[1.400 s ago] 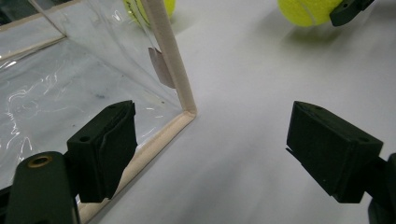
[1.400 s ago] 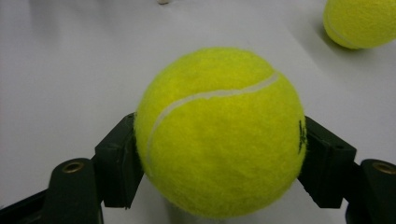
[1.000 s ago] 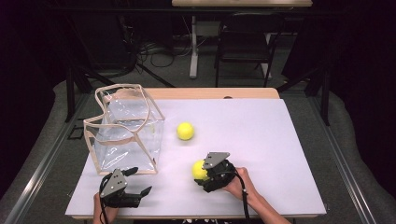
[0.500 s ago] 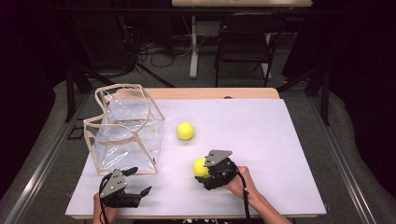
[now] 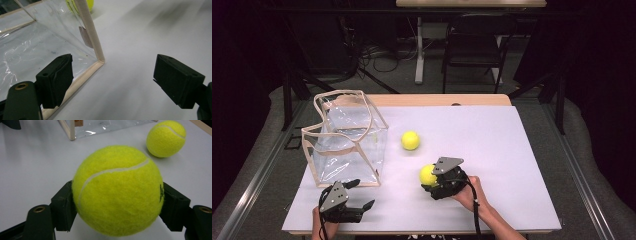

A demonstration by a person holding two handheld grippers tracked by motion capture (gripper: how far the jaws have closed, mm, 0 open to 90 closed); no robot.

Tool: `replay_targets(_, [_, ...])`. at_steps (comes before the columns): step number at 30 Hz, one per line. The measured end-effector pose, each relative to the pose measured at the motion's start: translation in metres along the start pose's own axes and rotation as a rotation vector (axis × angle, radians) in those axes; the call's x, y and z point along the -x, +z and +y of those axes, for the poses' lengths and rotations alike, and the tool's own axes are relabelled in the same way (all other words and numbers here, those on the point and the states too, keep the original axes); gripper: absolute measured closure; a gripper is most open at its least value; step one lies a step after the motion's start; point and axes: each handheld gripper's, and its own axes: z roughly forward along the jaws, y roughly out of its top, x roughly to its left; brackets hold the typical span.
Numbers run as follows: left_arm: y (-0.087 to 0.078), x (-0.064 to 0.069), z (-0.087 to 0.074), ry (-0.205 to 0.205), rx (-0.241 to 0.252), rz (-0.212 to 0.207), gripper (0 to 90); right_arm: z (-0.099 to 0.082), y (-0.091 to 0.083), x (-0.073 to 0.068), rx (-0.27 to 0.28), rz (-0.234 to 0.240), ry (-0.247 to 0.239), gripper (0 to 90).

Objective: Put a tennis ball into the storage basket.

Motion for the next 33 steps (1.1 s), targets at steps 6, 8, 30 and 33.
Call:
replay_targets(6, [0.0,0.0,0.0,0.0,-0.001,0.0,15.9,0.004,-0.003,0.003,0.002,-0.01,-0.001,26.4])
replay_targets(8, [0.0,0.0,0.0,0.0,-0.001,-0.001,15.9,0.006,-0.004,0.004,0.007,-0.014,-0.003,26.4])
replay_targets(30, [0.001,0.0,0.0,-0.001,0.001,0.001,15.9,0.026,-0.008,0.018,0.038,-0.033,-0.003,26.4])
replay_targets(33, [0.001,0.0,0.0,0.0,0.001,0.0,15.9,0.029,-0.008,0.019,0.041,-0.033,-0.007,26.4])
